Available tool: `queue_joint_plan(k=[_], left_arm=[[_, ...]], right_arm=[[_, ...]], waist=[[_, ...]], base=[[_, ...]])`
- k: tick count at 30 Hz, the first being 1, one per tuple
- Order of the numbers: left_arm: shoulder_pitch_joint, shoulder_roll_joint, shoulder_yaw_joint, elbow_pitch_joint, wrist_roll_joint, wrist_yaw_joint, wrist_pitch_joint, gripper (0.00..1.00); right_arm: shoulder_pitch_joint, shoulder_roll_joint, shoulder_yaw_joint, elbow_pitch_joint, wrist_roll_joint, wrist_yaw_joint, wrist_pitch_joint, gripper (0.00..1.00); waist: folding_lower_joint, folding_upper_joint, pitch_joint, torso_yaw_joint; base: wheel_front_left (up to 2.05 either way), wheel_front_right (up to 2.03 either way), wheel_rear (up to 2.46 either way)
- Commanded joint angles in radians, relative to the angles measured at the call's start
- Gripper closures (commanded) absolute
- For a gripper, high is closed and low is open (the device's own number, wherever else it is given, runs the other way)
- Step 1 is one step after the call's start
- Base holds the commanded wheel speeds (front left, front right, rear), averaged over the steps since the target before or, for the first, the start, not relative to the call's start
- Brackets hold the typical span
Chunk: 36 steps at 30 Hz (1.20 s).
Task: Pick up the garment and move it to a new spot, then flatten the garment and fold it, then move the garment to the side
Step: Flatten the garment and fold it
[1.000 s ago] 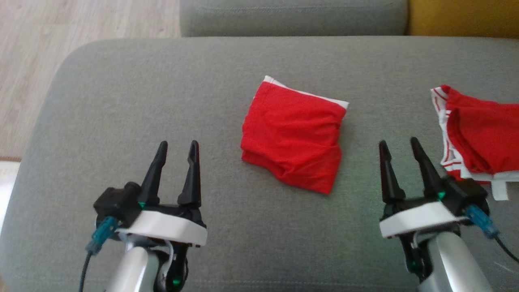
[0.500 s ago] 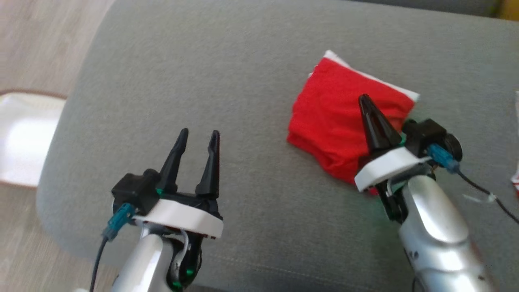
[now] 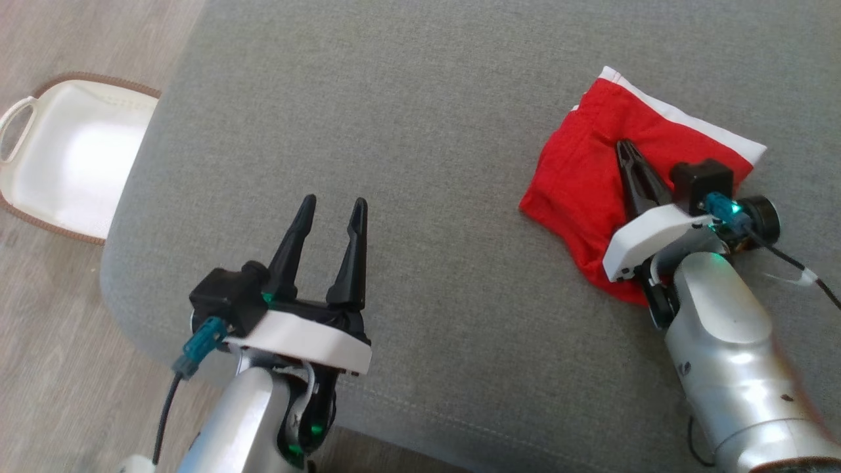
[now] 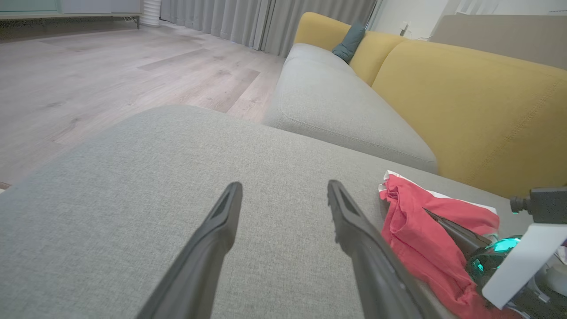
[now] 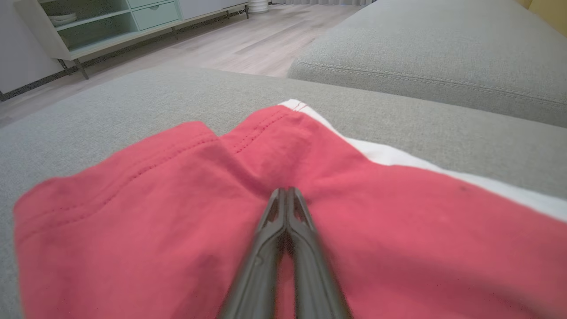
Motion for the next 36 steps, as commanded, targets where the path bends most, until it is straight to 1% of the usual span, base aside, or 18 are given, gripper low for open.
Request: queue_joint_plan(k=[1,4,7,11,12,13,19,26,35,36], left_arm=[[-0.042,0.005,0.028,-0.032,-0.009,0.011,-0.006,0.0],[-0.045,0.005,0.031,-0.03,-0.011,0.014,-0.006,0.0],[-0.043,0.005,0.041,-0.029,-0.009,0.013,-0.006,0.0],[-0.035,0.005,0.064,-0.028,0.003,0.007,-0.006,0.0],[-0.033,0.005,0.079,-0.029,0.007,0.004,-0.006,0.0],[-0.031,0.005,0.086,-0.029,0.009,0.003,-0.006,0.0],[-0.016,0.005,0.12,-0.033,0.02,-0.006,-0.006,0.0],[0.003,0.005,0.147,-0.034,0.034,-0.018,-0.006,0.0],[0.047,0.005,0.16,-0.025,0.057,-0.034,-0.006,0.0],[0.052,0.005,0.16,-0.023,0.058,-0.036,-0.006,0.0]], right_arm=[[-0.023,0.008,0.021,0.0,-0.002,-0.001,-0.006,1.0],[-0.027,0.008,0.039,-0.005,0.033,-0.001,-0.006,1.0],[-0.021,0.008,0.065,-0.047,0.08,-0.001,-0.006,1.0],[0.006,0.008,0.126,-0.129,0.148,-0.001,-0.006,1.0],[0.025,0.008,0.15,-0.172,0.176,-0.001,-0.006,1.0],[0.035,0.008,0.16,-0.194,0.188,-0.001,-0.006,1.0],[0.091,0.008,0.184,-0.294,0.221,-0.001,-0.006,1.0],[0.198,0.008,0.145,-0.408,0.214,-0.001,-0.006,1.0],[0.368,0.008,0.051,-0.52,0.224,-0.001,-0.006,1.0],[0.384,0.008,0.043,-0.533,0.225,-0.001,-0.006,0.64]], waist=[[-0.0001,0.0,0.0,-0.003],[-0.0001,0.0,-0.011,-0.021],[-0.0001,0.0,-0.031,-0.05],[-0.0001,0.0,-0.067,-0.105],[-0.0001,0.0,-0.087,-0.135],[-0.0001,0.0,-0.099,-0.151],[-0.0001,0.0,-0.15,-0.223],[-0.0001,0.0,-0.195,-0.293],[-0.0001,0.0,-0.244,-0.34],[-0.0001,0.0,-0.248,-0.343]], base=[[0.0,0.0,0.0],[0.0,0.0,0.0],[0.0,0.0,0.0],[0.0,0.0,0.0],[0.0,0.0,0.0],[0.0,0.0,0.0],[0.0,0.0,0.0],[0.0,0.0,0.0],[0.0,0.0,0.0],[0.0,0.0,0.0]])
